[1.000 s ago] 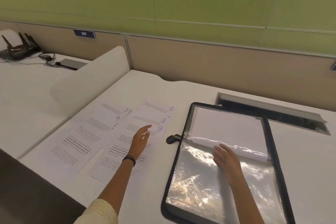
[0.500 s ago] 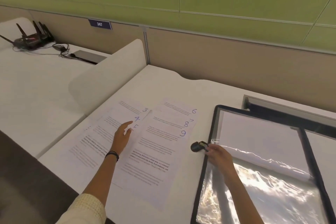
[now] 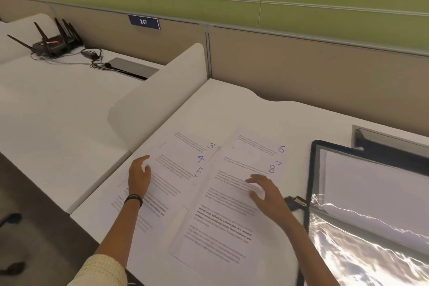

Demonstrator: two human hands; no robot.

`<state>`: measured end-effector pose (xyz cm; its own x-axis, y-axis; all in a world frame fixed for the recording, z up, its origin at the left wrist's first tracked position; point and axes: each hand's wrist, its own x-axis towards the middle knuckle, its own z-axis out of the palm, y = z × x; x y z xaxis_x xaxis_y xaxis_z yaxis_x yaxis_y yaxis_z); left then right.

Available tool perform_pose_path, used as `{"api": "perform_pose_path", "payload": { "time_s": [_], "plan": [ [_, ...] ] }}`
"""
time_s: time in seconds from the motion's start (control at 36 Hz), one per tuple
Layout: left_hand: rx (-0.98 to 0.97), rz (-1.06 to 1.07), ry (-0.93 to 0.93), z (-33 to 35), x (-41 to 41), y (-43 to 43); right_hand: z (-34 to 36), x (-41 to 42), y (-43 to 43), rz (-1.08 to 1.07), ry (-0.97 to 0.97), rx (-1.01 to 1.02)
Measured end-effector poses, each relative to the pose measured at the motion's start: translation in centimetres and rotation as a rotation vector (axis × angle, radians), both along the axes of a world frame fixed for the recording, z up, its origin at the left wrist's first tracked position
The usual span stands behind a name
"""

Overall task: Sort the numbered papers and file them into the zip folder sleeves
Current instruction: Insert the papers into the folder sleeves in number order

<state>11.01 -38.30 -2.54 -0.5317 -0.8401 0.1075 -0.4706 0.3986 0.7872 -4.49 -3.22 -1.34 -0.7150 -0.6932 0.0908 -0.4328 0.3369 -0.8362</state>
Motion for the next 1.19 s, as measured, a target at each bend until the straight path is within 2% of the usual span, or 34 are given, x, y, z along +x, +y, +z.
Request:
{"api": "perform_pose_path", "payload": {
  "time_s": [0.11,0.22,0.36,0.56,0.81,1.0,1.19],
  "plan": [
    [-0.016,-0.019,-0.083,-0.8,0.3,-2.6,-0.8,1.7,-3.2,0.107,0.072,0.064],
    [-0.013,-0.036,-0.270,-0.9,0.2,-5.1,-1.2,3.5,-6.2,0.229,0.154,0.110],
    [-0.085,-0.111,-0.442,-0.7,-0.8,-6.7,-1.0,5.7,-9.6,0.370,0.208,0.285],
    [-0.139,-0.087,-0.506,-0.5,-2.3,-7.8,-0.3,6.2,-13.9,0.483,0.229,0.488],
    [-0.030,-0.119,-0.512,-0.1,-3.8,-9.3,-0.1,6.4,-15.7,0.571,0.183,0.685],
    [0.202,-0.179,-0.343,1.5,-4.1,-9.6,0.2,6.7,-16.5,0.613,0.197,0.775],
    [0.141,-0.151,-0.266,2.2,-4.4,-9.3,0.2,6.7,-16.5,0.607,0.191,0.759]
  ]
}}
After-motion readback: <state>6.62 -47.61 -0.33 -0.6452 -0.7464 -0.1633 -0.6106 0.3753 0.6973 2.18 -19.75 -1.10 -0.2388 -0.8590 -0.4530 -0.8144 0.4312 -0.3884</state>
